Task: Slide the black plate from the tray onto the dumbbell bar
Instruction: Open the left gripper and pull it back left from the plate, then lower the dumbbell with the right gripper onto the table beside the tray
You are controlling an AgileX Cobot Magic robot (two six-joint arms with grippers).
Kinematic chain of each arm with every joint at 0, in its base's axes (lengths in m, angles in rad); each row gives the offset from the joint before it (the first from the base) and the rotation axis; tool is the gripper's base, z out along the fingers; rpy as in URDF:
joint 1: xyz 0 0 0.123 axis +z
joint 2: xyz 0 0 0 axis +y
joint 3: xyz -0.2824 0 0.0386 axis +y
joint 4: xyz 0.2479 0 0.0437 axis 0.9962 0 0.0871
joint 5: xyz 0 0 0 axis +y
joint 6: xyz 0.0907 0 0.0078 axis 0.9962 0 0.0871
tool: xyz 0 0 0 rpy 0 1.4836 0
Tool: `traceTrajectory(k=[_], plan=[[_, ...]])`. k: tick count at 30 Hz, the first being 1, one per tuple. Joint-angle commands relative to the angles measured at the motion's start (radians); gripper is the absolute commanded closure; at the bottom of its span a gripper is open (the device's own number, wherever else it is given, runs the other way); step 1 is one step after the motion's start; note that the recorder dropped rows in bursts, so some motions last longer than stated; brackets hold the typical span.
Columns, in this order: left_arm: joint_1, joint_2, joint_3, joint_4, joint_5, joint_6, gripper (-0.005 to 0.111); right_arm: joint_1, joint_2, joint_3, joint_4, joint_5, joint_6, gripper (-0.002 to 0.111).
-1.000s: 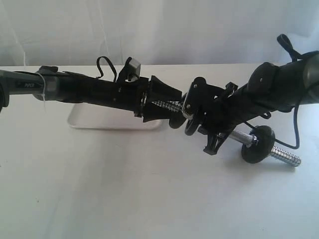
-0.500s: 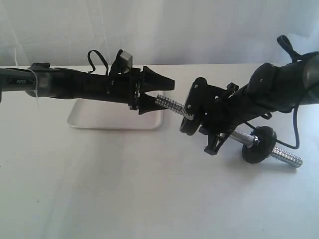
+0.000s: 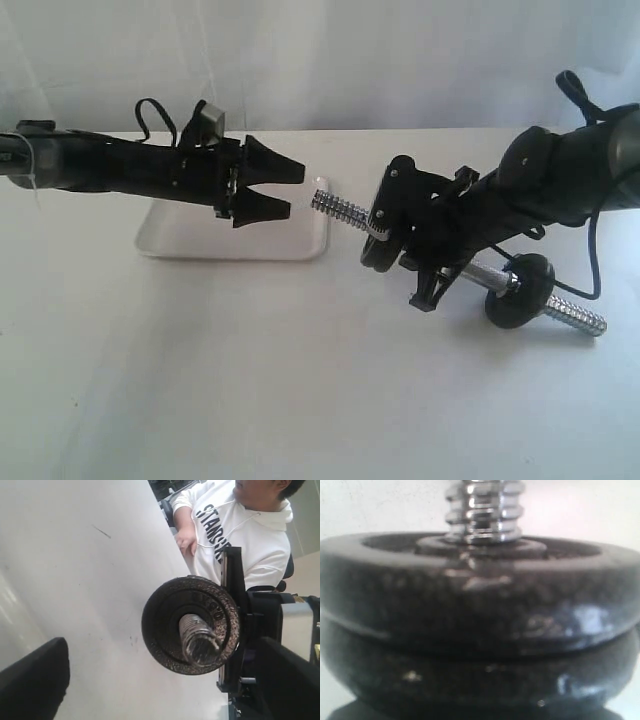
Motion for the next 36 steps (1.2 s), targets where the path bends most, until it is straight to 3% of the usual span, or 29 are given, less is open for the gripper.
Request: traceTrajectory(k=[1, 4, 5, 6, 16, 36], plan=[[0.043, -0.010, -0.002, 0.025, 0.100, -0.013, 0.031, -0.004, -0.055, -0.033, 0.023, -0.111, -0.004, 0.108], [0.070, -0.010, -0.002, 0.023, 0.100, -0.044, 0.070, -0.004, -0.055, -0.033, 0.023, -0.107, -0.004, 0.108], [0.088, -0.010, -0.002, 0.025, 0.100, -0.044, 0.097, -0.004, -0.055, -0.033, 0.023, -0.107, -0.004, 0.108], [0.095, -0.014, -0.002, 0.035, 0.100, -0.036, 0.106, -0.004, -0.055, -0.033, 0.023, -0.107, -0.004, 0.108], [0.120, -0.129, -0.002, 0.318, 0.051, -0.071, 0.107, 0.006, -0.055, -0.033, 0.030, -0.056, -0.028, 0.108], [0.118, -0.188, -0.001, 0.357, 0.055, -0.138, 0.107, 0.097, 0.042, -0.033, 0.023, -0.110, -0.180, 0.108]])
